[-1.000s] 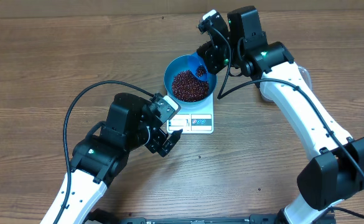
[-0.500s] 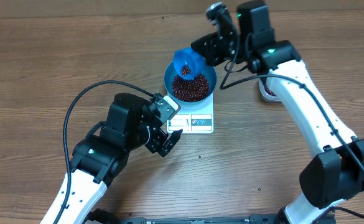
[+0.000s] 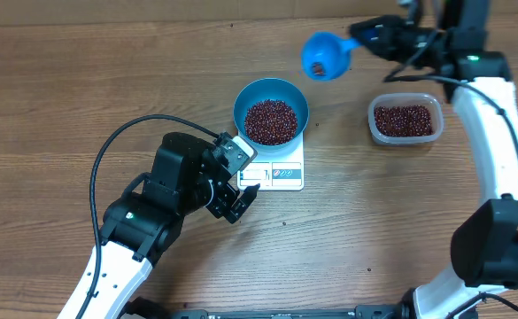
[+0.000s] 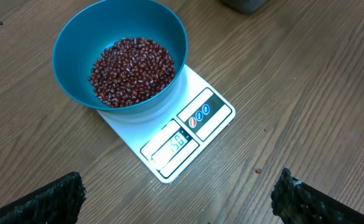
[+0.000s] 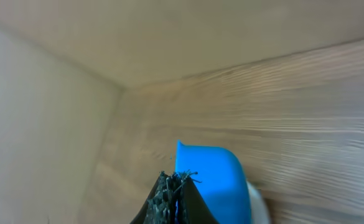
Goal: Scoop item into bowl and weigh 150g on scale
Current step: 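Carry the blue scoop right and lower it into the bean tub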
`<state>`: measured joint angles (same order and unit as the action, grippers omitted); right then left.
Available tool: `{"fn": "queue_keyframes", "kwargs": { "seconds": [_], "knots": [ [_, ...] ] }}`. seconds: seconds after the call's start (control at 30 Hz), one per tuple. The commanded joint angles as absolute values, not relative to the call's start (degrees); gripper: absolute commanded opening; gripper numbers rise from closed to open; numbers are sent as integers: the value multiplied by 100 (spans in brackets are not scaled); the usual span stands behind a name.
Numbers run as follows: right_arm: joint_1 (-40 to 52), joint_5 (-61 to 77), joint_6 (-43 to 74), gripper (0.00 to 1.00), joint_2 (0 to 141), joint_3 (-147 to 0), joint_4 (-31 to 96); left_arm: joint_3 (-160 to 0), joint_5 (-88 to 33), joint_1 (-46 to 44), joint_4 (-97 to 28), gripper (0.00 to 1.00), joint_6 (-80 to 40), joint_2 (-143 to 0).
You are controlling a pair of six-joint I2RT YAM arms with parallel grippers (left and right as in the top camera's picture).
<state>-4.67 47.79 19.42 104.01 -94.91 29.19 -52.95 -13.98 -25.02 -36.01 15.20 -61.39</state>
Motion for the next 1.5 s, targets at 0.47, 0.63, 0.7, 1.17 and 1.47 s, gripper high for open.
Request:
{"fn": "queue_keyframes", "kwargs": {
  "seconds": [0.47,0.63,0.7,1.17,1.47],
  "knots": [
    [-1890,3194,108,4,9957,-9500,4628,-5264,-1483,-2477,-3599,99,1566,-6073],
    [-1680,2001,-320,4,9574,-9500,4797,-5264,-1485,-2477,-3599,100,1566,-6073],
    [-1535,1509,-495,4,9500,-9500,4840,-5264,-1483,-2477,-3599,100,1566,-6073],
    [119,-2171,-1100,4,9483,-9494,4925,-5264,-1485,-2477,-3599,100,1566,-6073],
    [449,-2724,-1103,4,9483,-9494,4982,-5264,-1485,-2477,-3601,100,1566,-6073]
  ]
}}
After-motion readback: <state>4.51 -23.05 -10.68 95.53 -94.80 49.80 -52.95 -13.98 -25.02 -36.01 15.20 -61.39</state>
